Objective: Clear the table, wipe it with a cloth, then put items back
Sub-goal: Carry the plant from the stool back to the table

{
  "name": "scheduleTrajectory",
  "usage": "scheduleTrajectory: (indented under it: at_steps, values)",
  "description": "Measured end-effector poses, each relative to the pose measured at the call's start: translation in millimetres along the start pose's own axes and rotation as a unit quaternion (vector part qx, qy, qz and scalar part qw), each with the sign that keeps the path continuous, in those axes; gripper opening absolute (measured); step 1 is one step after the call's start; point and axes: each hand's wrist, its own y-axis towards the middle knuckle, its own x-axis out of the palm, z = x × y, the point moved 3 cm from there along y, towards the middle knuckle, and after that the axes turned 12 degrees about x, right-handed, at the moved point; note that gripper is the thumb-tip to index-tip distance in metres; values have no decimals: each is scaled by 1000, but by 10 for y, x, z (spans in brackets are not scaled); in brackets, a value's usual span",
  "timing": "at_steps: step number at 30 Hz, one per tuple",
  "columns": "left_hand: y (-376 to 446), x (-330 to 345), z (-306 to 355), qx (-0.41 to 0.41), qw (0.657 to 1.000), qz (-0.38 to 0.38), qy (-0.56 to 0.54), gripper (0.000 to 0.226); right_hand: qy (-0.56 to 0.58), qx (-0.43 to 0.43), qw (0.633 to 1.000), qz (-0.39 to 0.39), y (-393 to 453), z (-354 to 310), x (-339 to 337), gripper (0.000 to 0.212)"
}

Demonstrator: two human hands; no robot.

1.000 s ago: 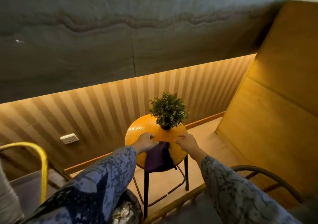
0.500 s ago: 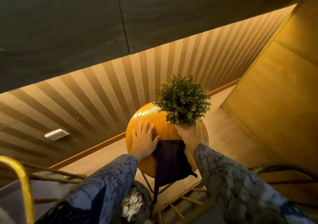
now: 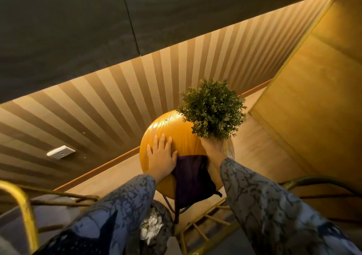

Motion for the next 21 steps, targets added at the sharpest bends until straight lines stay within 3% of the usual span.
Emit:
scheduleTrajectory:
  at_steps: [2, 4, 6, 8, 16, 21]
  values:
    - [28, -89, 70, -18, 999, -22, -18, 62, 17, -23, 999, -27, 1, 122, -185, 72]
    - [63, -192, 189, -39, 998, -30, -44, 64, 50, -7, 998, -36, -183, 73, -459, 61]
    - [106, -312, 386, -39, 997, -29, -65, 67, 87, 8, 996, -15, -333, -4, -747, 47]
    - [159, -447, 659, -16, 996, -31, -82, 70, 153, -12, 987, 51, -478, -74, -1100, 55]
    - [408, -948, 2202, 166, 985, -3, -53, 76, 222, -64, 941, 248, -1192, 211, -2597, 88]
    - [199, -864, 3421, 304, 952, -20, -24, 77, 261, -90, 903, 331, -1741, 884, -3494, 81]
